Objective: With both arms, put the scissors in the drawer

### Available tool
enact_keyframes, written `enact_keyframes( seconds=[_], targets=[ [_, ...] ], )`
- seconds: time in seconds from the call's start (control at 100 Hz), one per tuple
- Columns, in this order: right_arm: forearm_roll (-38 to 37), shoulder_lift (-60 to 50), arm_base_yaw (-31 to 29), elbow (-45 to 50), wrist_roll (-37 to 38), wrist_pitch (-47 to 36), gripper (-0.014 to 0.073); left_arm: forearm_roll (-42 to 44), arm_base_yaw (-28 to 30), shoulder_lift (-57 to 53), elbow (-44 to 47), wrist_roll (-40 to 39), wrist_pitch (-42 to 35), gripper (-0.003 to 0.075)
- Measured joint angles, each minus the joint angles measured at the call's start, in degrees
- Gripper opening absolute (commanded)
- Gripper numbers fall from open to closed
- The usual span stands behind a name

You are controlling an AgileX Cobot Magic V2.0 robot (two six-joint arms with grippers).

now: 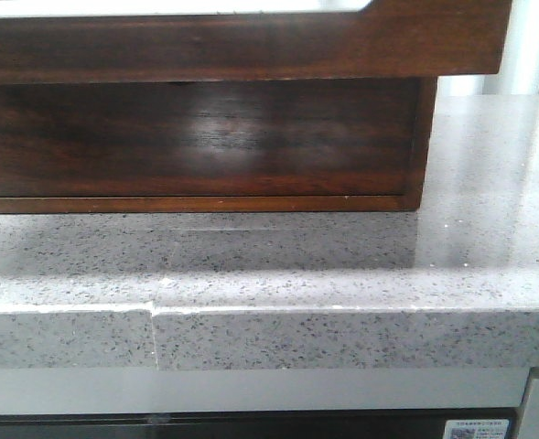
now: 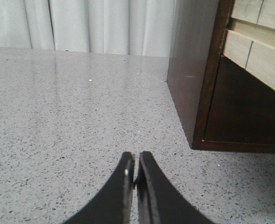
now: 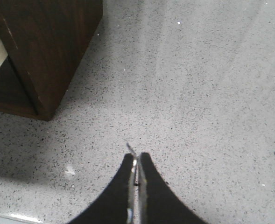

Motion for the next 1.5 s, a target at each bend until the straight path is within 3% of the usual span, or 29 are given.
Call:
enact_keyframes(
  seconds=[0.18, 0.42, 0.54, 0.74, 1.25, 1.5],
  targets=[
    [-0.51, -3.95, -1.77, 5.52, 0.0, -5.05, -0.0069, 0.0, 0.0, 0.0, 0.0, -0.09, 0.0, -0.002],
    [-0.33, -19.88, -13.79, 26.05, 0.0, -28.19, -0.0069, 0.0, 0.0, 0.0, 0.0, -0.09, 0.0, -0.002],
    [3.31, -29.78, -19.26, 34.3, 0.0, -34.67, -0.0069, 0.0, 0.0, 0.0, 0.0, -0.09, 0.0, -0.002],
    [5.94, -36.87, -23.34, 42.04, 0.13, -37.74, -0.0069, 0.0, 0.03, 0.0, 0.0, -0.09, 0.0, -0.002],
    [6.27, -37.1, -23.47, 42.06, -0.2, -39.3, -0.0069, 0.0, 0.03, 0.0, 0.0, -0.09, -0.04, -0.002],
    [12.12, -37.1, -23.47, 42.06, -12.22, -39.47, -0.0069, 0.0, 0.03, 0.0, 0.0, -0.09, -0.04, -0.002]
  ],
)
